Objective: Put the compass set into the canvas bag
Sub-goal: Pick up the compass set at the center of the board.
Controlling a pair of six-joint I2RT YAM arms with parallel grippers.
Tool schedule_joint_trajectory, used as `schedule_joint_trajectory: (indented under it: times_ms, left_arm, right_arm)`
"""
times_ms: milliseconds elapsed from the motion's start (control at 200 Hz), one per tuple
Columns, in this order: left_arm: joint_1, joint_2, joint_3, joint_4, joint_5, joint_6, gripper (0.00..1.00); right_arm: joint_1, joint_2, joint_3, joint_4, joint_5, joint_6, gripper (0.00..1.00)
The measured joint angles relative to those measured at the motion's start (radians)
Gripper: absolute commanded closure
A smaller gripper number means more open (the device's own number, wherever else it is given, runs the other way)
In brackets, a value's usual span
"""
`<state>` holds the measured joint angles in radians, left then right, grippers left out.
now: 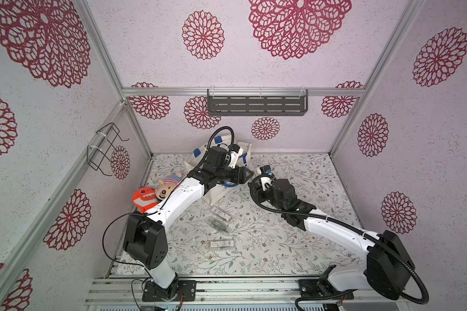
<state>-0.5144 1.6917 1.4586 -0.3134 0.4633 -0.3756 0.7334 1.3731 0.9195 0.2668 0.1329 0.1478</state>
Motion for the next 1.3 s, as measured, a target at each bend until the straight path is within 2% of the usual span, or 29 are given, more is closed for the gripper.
schedule_joint_trajectory:
  times_ms: [160, 445, 580, 736, 836, 1026, 1301]
  left_arm:
    - [-0.005, 0.003, 0.000, 0.024, 0.024, -0.021, 0.60]
    - [-0.005, 0.003, 0.001, 0.042, 0.042, -0.036, 0.74]
    - [-0.005, 0.003, 0.001, 0.045, 0.048, -0.037, 0.76]
    - [-0.005, 0.003, 0.001, 0.048, 0.043, -0.035, 0.77]
    - [0.002, 0.003, 0.001, 0.048, 0.025, -0.035, 0.78]
    - [0.046, 0.003, 0.027, 0.042, 0.016, -0.034, 0.79]
    - [0.183, 0.002, 0.159, 0.023, 0.003, -0.004, 0.79]
  right_arm:
    - [-0.001, 0.012, 0.008, 0.005, -0.006, -0.005, 0.69]
    - [-0.003, 0.023, 0.015, 0.006, -0.009, -0.016, 0.68]
    - [-0.005, 0.024, 0.015, 0.006, -0.015, -0.016, 0.62]
    - [-0.005, 0.027, 0.015, 0.012, -0.013, -0.018, 0.36]
    - [-0.005, 0.029, 0.015, 0.012, -0.010, -0.021, 0.28]
    - [-0.004, 0.023, -0.017, 0.023, -0.010, -0.023, 0.25]
    - [-0.005, -0.047, -0.138, 0.021, -0.011, -0.019, 0.25]
